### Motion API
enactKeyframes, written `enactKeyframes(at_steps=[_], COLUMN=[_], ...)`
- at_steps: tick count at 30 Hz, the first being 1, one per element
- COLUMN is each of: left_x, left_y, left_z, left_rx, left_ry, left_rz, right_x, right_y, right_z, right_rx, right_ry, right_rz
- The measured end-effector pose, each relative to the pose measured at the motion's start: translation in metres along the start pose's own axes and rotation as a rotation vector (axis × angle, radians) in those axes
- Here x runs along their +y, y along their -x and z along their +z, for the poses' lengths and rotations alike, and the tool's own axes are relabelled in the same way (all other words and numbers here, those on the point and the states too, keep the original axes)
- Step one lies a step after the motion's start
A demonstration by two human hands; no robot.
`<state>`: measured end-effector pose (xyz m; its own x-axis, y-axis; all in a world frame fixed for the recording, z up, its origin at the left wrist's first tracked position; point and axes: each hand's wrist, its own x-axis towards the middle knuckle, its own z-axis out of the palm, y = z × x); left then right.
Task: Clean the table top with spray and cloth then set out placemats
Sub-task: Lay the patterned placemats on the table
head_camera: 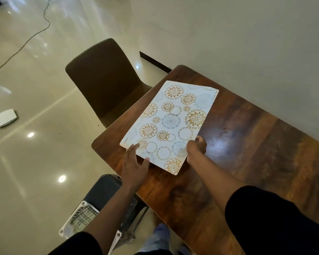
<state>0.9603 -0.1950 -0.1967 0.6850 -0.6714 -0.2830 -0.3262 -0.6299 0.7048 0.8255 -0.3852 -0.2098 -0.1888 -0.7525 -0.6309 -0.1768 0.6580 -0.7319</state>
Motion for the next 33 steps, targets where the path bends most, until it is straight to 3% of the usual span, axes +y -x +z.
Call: enactKeyframes(at_steps=[10, 20, 27, 30, 33], left_x=[-0.045, -0.057, -0.078, -0.083, -0.083], left_y=[-0.030, -0.036, -0.044, -0.046, -0.047], left_z=[0.021, 0.046, 0.044, 0.044, 0.045], left_rx=[-0.083, -0.105, -0.113, -0.119, -0.140], left_ry=[-0.013, -0.363, -0.394, -0.386, -0.389], left_rz=[0.001, 0.163, 0.226, 0.241, 0.240], right_x=[0.010, 0.017, -0.005, -0.021, -0.035], right_y=[-0.004, -0.010, -0.039, -0.060, -0.080], right_z=[0.053, 0.035, 0.014, 0.004, -0.007], right_rx=[-0.041, -0.216, -0.122, -0.217, -0.342], right_ry=[0.063, 0.447, 1.125, 1.348, 1.504], right_rz=[0.047, -0.006, -0.527, -0.664, -0.680])
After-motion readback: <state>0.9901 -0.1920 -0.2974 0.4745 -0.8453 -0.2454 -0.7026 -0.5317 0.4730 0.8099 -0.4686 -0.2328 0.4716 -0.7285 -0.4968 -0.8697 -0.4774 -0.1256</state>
